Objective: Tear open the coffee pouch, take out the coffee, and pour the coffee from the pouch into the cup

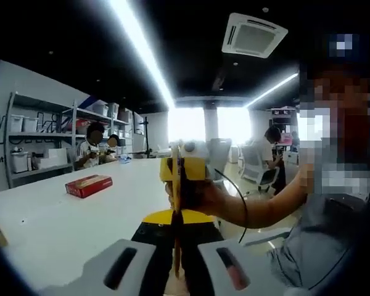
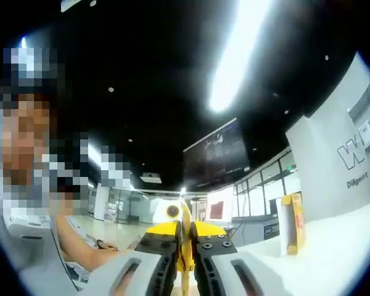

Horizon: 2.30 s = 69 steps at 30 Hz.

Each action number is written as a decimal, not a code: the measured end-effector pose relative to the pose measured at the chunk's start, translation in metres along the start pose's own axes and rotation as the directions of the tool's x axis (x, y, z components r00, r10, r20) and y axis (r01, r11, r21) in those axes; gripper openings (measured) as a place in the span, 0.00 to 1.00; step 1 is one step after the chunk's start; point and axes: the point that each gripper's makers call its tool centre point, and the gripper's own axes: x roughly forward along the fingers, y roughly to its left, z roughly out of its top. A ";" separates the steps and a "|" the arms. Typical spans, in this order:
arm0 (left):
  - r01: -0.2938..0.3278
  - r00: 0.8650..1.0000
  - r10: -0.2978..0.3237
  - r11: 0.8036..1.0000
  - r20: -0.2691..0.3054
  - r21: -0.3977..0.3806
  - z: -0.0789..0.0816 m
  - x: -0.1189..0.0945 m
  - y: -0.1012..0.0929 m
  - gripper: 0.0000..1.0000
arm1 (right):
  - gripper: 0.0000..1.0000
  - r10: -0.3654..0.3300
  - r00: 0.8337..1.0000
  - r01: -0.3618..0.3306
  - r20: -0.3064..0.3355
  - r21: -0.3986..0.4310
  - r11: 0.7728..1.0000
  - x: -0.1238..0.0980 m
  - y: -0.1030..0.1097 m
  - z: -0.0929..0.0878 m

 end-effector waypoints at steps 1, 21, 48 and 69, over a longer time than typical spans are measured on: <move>-0.003 1.000 0.003 1.000 -0.002 0.001 0.000 0.000 0.001 0.04 | 0.11 -0.001 1.000 0.001 0.000 0.000 1.000 0.000 0.000 0.000; 0.022 0.999 -0.022 0.999 -0.024 -0.027 -0.009 0.001 -0.005 0.12 | 0.03 -0.003 1.000 0.004 -0.030 0.030 1.000 -0.001 -0.002 -0.020; -0.005 1.000 0.005 0.999 -0.004 -0.043 -0.020 -0.007 0.001 0.04 | 0.15 -0.010 1.000 0.011 -0.005 0.048 0.999 -0.005 -0.007 -0.019; 0.028 1.000 -0.028 0.999 -0.007 -0.032 -0.020 -0.006 -0.004 0.04 | 0.11 0.019 0.995 -0.031 0.097 0.123 0.992 -0.010 -0.008 0.000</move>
